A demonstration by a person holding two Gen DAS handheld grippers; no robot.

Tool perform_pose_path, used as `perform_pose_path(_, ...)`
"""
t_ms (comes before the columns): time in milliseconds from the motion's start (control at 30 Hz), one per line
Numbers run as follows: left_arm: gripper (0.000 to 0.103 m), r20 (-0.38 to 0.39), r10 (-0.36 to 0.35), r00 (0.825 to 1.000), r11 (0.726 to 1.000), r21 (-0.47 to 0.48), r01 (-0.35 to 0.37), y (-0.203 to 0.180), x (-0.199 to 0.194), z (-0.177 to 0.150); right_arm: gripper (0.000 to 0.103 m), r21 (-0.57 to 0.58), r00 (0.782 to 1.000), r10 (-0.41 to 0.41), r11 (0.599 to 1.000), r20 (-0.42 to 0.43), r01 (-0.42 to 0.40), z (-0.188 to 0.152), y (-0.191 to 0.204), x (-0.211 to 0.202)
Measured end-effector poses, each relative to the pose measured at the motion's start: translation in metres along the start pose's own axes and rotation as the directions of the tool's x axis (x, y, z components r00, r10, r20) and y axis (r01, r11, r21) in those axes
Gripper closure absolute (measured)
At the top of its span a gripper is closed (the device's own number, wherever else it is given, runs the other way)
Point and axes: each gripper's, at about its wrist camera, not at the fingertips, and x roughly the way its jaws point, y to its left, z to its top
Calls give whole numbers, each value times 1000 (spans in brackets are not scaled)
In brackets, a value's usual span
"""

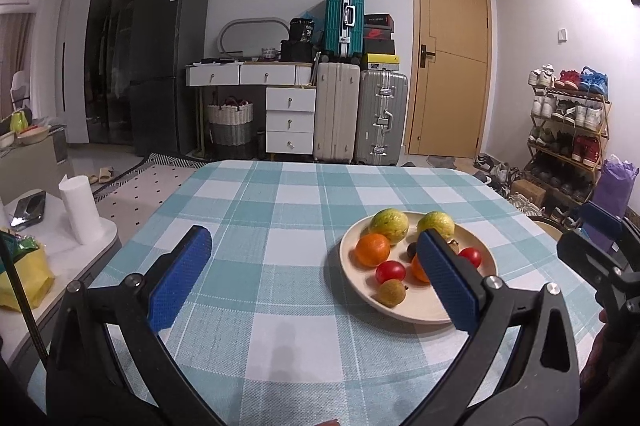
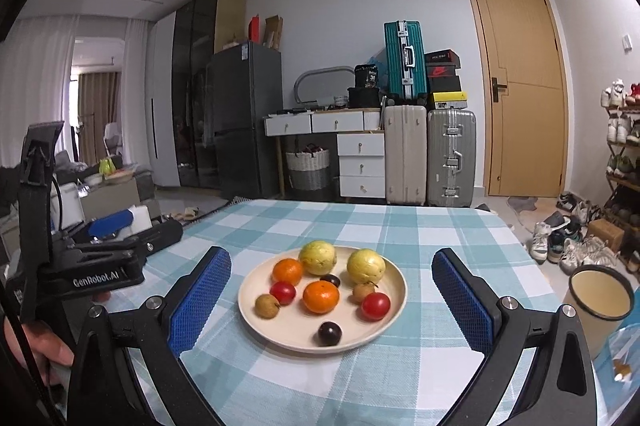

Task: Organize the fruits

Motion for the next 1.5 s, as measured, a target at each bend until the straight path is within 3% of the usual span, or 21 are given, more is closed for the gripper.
perform_pose_path(667, 0, 0, 33, 999, 998, 57, -33, -1, 7, -15, 0, -22, 993, 13, 1000, -121, -16, -17, 0, 17)
perform_pose_path(1500, 0, 20, 17, 1000, 998, 57, -18, -2, 3, -17, 0, -36, 995, 34, 999, -92, -38, -17, 2, 9)
